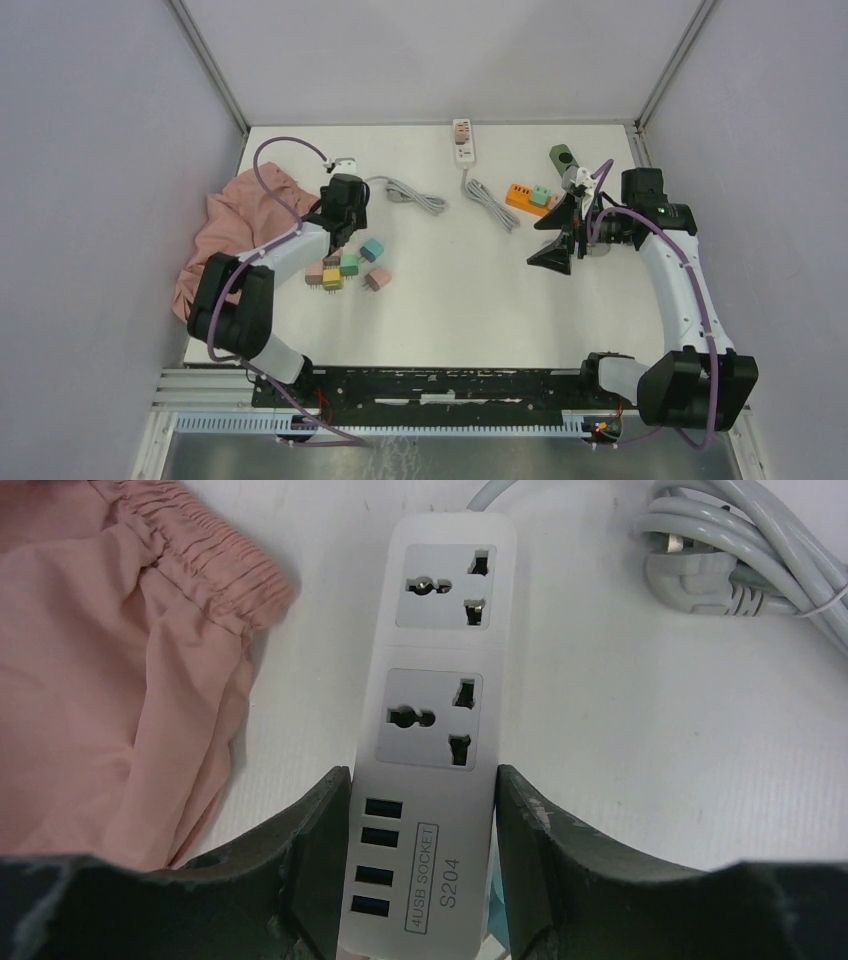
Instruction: Pull the plug off the socket
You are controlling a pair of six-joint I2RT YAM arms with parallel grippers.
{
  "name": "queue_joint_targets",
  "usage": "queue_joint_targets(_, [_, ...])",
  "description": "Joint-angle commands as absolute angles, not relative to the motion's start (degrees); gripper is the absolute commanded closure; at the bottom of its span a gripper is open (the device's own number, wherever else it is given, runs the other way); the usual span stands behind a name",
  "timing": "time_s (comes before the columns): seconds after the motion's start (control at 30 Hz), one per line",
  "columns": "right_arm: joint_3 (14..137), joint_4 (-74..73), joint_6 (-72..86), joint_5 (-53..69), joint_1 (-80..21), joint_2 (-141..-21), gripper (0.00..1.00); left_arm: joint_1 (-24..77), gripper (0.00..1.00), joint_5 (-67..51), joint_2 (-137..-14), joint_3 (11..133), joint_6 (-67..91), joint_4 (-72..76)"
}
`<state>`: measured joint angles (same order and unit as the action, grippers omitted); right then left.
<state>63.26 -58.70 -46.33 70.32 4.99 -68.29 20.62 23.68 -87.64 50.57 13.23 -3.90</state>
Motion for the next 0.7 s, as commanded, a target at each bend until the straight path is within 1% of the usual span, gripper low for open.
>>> queue_joint_targets(0.0, [63.29, -58.14, -46.65, 74.0, 5.27, -67.04, 0.0, 18.13, 0.97, 25.95, -92.66, 57.16, 17.29, -0.45])
queue_joint_targets(0.17, [63.42, -58.35, -46.84, 73.92, 5.32, -67.01, 0.0, 16.98, 0.96, 27.21, -99.02, 63.48, 19.95, -4.72])
queue_joint_targets(0.23, [63.41, -58.51, -46.99, 73.87, 5.31, -66.97, 0.01, 16.85, 0.92, 27.17, -100.66, 65.11, 20.87, -6.26])
queue_joint_targets(0.4, [63.51, -58.7, -47.19, 74.0, 5.29, -67.22, 0.0, 16.53, 0.63, 25.17, -101.69, 65.09, 22.76, -5.95])
queue_joint_targets(0.47, [63.49, -58.79, -47.24, 74.0, 5.31, -67.28, 0.0, 16.45, 0.5, 24.54, -101.5, 64.58, 23.15, -5.15])
queue_joint_targets(0.53, [63.49, -58.8, -47.33, 74.0, 5.33, -67.2, 0.0, 16.44, 0.46, 24.42, -101.2, 64.26, 23.29, -4.98])
queue_joint_targets(0.57, [63.5, -58.89, -47.37, 74.0, 5.33, -67.25, 0.0, 16.35, 0.38, 24.77, -100.68, 63.81, 23.63, -5.01])
queue_joint_targets(0.63, [63.49, -58.96, -47.37, 74.0, 5.38, -67.22, 0.0, 16.35, 0.33, 24.81, -100.07, 63.68, 23.99, -5.51])
queue_joint_targets(0.67, [63.53, -58.97, -47.37, 74.01, 5.37, -67.16, 0.0, 16.35, 0.29, 24.8, -99.64, 63.53, 24.25, -5.53])
